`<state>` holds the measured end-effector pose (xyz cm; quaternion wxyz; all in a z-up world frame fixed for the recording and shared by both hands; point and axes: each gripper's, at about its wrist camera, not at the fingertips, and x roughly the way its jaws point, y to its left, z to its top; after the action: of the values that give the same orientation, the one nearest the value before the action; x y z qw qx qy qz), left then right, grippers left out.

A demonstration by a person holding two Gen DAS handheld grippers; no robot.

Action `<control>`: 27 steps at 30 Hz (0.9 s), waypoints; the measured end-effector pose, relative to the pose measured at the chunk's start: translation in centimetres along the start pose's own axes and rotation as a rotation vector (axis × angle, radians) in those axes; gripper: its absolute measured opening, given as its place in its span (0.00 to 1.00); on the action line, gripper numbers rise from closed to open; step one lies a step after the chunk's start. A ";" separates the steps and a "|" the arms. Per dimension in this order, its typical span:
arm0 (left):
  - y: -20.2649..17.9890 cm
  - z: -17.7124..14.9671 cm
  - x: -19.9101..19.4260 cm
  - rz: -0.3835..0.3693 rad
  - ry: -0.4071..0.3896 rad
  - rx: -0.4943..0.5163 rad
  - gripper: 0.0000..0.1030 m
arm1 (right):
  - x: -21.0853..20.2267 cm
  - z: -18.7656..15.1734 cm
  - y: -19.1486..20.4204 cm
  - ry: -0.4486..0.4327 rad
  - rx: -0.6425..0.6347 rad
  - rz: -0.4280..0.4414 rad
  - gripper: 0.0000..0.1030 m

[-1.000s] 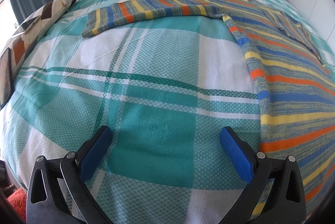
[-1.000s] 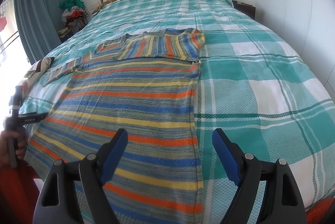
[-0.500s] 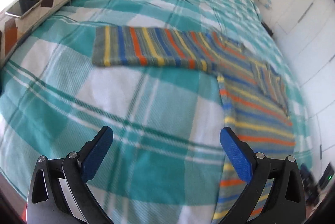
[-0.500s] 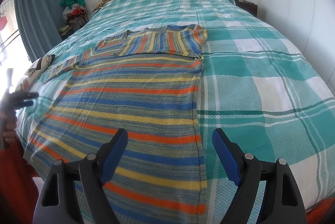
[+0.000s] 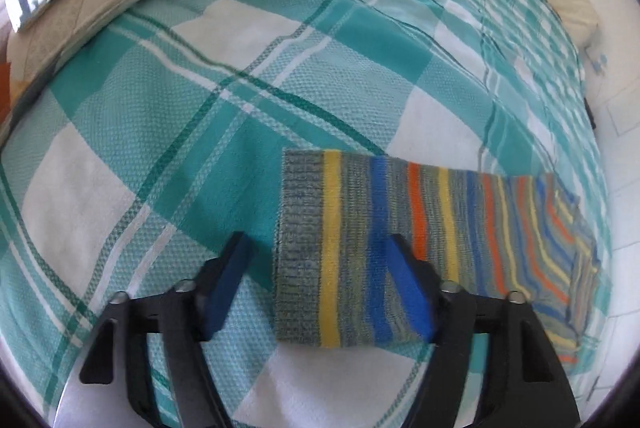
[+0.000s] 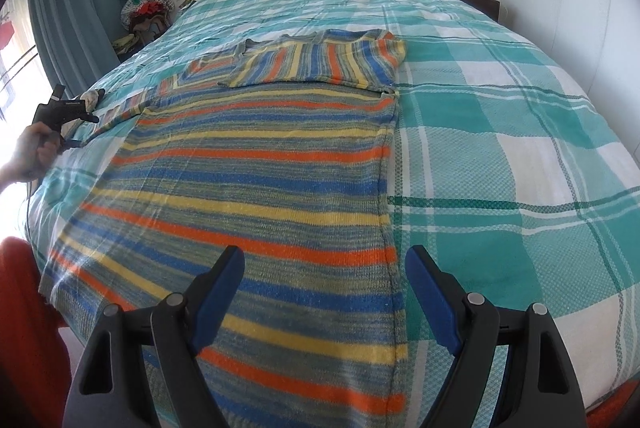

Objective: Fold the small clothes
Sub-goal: 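Grasp the other sleeve with the left gripper, then fold the held sleeve across the sweater body and open the left gripper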

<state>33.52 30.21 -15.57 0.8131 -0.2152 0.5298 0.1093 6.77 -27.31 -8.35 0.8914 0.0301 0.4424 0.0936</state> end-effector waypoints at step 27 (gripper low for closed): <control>-30.1 -5.6 -4.0 -0.217 -0.015 0.474 0.58 | -2.5 0.7 -3.9 -0.084 0.155 0.123 0.80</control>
<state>39.47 1.20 -6.84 0.8517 -0.0733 0.5083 -0.1041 6.34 -31.56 -6.51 0.8967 0.1302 0.4078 0.1122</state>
